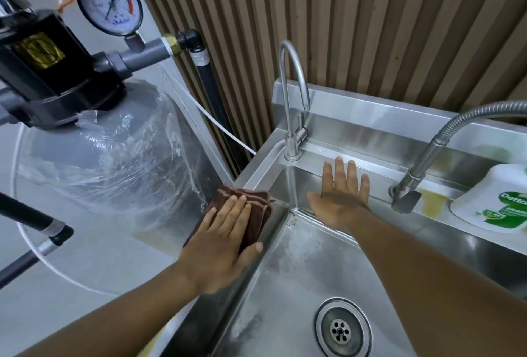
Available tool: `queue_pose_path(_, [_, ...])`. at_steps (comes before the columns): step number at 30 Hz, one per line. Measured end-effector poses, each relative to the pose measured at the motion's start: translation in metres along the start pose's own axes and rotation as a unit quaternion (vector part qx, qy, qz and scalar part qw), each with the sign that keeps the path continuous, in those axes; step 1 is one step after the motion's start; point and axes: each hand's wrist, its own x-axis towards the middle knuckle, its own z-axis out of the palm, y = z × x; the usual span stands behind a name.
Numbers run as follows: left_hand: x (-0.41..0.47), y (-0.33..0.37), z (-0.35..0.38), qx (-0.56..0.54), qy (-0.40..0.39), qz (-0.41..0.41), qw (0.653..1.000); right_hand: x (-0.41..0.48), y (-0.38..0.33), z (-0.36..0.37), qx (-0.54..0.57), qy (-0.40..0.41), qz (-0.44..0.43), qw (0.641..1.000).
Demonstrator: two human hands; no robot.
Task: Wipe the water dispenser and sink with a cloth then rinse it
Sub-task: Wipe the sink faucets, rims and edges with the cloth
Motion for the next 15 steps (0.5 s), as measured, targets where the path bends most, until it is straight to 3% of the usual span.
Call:
queue_pose_path(3, [0.012,0.001,0.002,-0.018,0.036,-0.028,0.999,0.0,-0.001,0.0,0.001,-0.002,0.004,1.0])
queue_pose_path(15, [0.126,0.012,-0.038,-0.004,0.008,-0.008,1.0,0.001,-0.007,-0.001,-0.003,0.003,0.036,0.999])
